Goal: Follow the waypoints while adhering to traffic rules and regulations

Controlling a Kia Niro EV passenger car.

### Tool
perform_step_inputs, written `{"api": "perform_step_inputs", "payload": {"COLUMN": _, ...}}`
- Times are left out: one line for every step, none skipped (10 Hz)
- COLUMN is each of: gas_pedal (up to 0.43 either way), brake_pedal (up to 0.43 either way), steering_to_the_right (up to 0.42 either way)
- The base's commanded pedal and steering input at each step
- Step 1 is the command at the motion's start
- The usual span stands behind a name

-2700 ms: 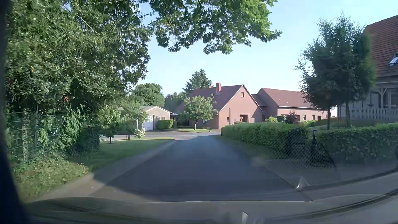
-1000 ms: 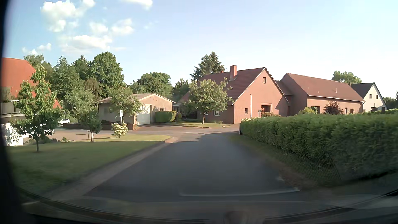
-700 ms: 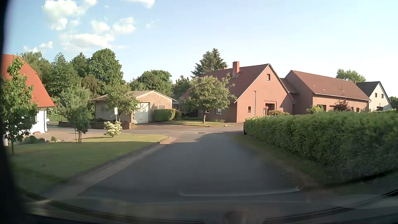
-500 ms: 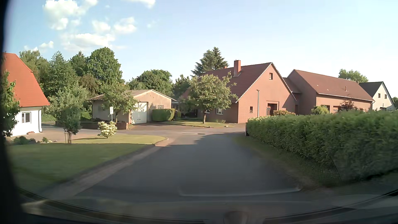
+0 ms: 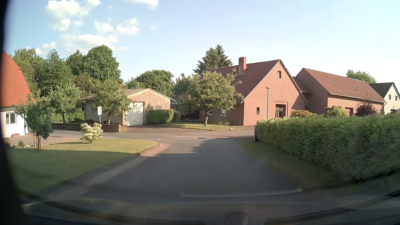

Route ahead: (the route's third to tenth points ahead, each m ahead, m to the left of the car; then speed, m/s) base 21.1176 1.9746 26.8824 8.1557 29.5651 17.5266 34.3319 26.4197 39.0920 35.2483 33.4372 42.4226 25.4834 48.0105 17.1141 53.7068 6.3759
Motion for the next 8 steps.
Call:
{"api": "perform_step_inputs", "payload": {"gas_pedal": 0.000, "brake_pedal": 0.006, "steering_to_the_right": -0.008}}
{"api": "perform_step_inputs", "payload": {"gas_pedal": 0.000, "brake_pedal": 0.024, "steering_to_the_right": -0.008}}
{"api": "perform_step_inputs", "payload": {"gas_pedal": 0.000, "brake_pedal": 0.061, "steering_to_the_right": -0.007}}
{"api": "perform_step_inputs", "payload": {"gas_pedal": 0.000, "brake_pedal": 0.116, "steering_to_the_right": -0.004}}
{"api": "perform_step_inputs", "payload": {"gas_pedal": 0.000, "brake_pedal": 0.177, "steering_to_the_right": -0.003}}
{"api": "perform_step_inputs", "payload": {"gas_pedal": 0.000, "brake_pedal": 0.201, "steering_to_the_right": -0.003}}
{"api": "perform_step_inputs", "payload": {"gas_pedal": 0.000, "brake_pedal": 0.207, "steering_to_the_right": -0.003}}
{"api": "perform_step_inputs", "payload": {"gas_pedal": 0.000, "brake_pedal": 0.220, "steering_to_the_right": 0.000}}
